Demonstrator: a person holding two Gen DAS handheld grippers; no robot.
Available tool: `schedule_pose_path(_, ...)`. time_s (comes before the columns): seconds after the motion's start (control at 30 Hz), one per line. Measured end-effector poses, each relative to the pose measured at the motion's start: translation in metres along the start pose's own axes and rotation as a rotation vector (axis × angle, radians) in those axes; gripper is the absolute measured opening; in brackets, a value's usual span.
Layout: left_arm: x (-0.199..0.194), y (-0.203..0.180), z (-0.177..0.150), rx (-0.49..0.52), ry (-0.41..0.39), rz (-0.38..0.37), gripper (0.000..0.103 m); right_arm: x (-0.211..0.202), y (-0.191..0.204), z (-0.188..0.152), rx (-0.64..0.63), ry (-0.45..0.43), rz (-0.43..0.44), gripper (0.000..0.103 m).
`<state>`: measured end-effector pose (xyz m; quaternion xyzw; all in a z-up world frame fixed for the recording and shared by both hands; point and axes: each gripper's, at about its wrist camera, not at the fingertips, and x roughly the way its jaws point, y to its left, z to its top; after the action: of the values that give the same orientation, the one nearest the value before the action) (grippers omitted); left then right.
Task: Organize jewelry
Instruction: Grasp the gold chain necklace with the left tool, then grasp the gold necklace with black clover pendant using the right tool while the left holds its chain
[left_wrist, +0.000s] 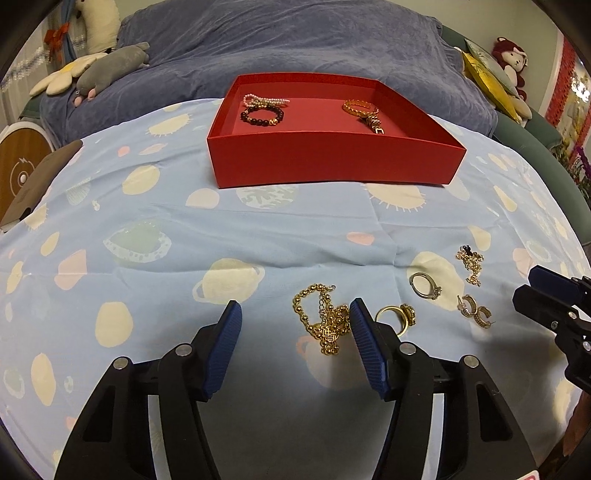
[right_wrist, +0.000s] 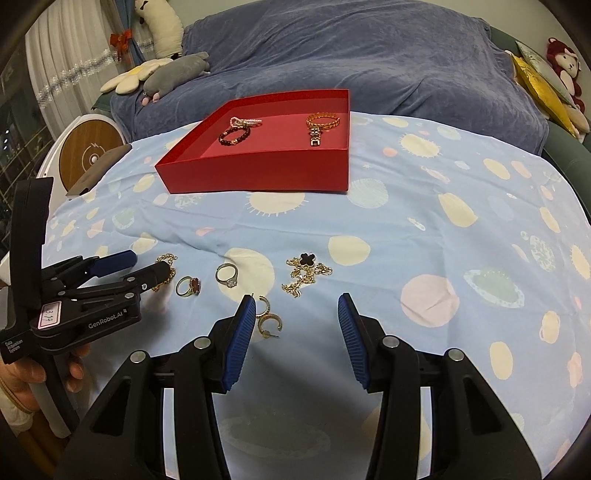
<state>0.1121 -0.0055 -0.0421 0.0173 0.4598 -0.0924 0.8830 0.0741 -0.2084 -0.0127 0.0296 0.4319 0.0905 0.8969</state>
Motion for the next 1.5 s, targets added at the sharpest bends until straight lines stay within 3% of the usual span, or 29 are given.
schedule_pose_path(0.13, 0.0, -0.003, 0.002, 0.014, -0.02, 0.012, 0.049, 0.0, -0.001, 0.001, 0.006, 0.0, 0.0, 0.045)
schedule_pose_path(0.33, -0.001, -0.013, 0.002, 0.055, -0.023, -0.02, 0.017, 0.002, -0.001, 0.002, 0.005, 0.004, 0.001, 0.045)
schedule_pose_path(0.6, -0.002, -0.015, 0.002, 0.055, -0.006, -0.059, 0.004, 0.004, 0.001, 0.004, 0.01, 0.006, 0.003, 0.045)
schedule_pose_path(0.97, -0.02, -0.005, 0.009, 0.003, -0.028, -0.108, 0.003, 0.009, 0.0, 0.009, 0.033, 0.014, 0.009, 0.045)
schedule_pose_path(1.5, -0.044, 0.022, 0.022, -0.072, -0.081, -0.103, 0.003, 0.03, 0.0, 0.013, 0.032, 0.038, -0.003, 0.044)
